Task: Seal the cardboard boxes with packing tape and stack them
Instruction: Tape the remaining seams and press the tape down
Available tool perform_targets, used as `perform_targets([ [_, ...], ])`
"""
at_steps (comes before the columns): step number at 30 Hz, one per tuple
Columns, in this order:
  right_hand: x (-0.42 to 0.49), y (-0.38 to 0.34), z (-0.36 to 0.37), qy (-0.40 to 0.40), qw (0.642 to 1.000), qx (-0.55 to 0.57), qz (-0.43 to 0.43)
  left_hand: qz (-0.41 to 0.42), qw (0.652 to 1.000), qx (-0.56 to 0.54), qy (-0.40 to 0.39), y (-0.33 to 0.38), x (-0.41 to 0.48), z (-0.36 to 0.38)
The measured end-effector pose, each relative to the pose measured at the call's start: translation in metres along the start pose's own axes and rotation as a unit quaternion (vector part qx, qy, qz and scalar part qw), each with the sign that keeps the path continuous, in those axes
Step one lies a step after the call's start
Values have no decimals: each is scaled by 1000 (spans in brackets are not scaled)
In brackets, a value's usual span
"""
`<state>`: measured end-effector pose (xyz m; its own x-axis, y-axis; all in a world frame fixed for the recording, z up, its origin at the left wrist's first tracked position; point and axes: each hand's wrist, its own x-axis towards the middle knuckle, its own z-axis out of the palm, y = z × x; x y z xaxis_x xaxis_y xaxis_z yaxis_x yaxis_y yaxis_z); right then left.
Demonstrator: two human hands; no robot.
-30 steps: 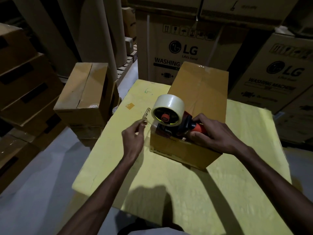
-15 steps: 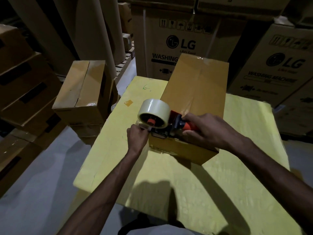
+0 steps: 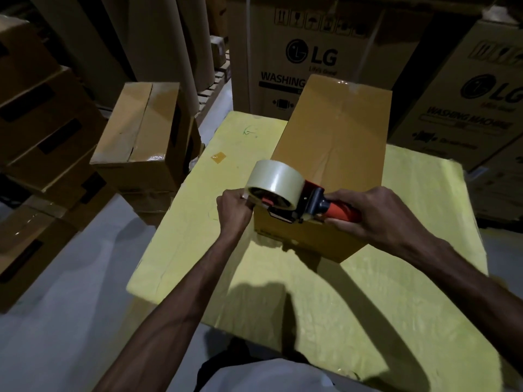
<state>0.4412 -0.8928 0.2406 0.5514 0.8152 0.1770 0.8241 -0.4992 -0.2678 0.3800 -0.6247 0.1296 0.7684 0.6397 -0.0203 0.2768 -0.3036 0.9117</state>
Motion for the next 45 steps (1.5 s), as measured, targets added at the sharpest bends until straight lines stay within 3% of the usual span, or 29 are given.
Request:
perform_targets([
  [7,-23,24,-23,-3,1000,-7,8,-10,998,-66,-6,-11,9,0],
  [19,-56,49,-41,-11,999,-29,35,1,998,-68,9,-12,11,10],
  [23,-57,46,-36,3,999,-29,41,71,995,-28,61,-13,2,16],
  [26,-56,43,-35,18,998,-40,43,241,961,48,125,-21,-14,27],
  [30,-57,41,-36,20,996,-67,51,399,897,188,36,-40,-31,40],
  [34,-50,35,-38,9,994,-107,35,455,853,255,-3,-48,-29,38],
  [39,-39,33,-43,-13,989,-149,10,518,790,325,45,-62,-7,35],
  [45,-44,40,-53,-14,982,-188,-9,506,800,315,70,-64,-5,46],
])
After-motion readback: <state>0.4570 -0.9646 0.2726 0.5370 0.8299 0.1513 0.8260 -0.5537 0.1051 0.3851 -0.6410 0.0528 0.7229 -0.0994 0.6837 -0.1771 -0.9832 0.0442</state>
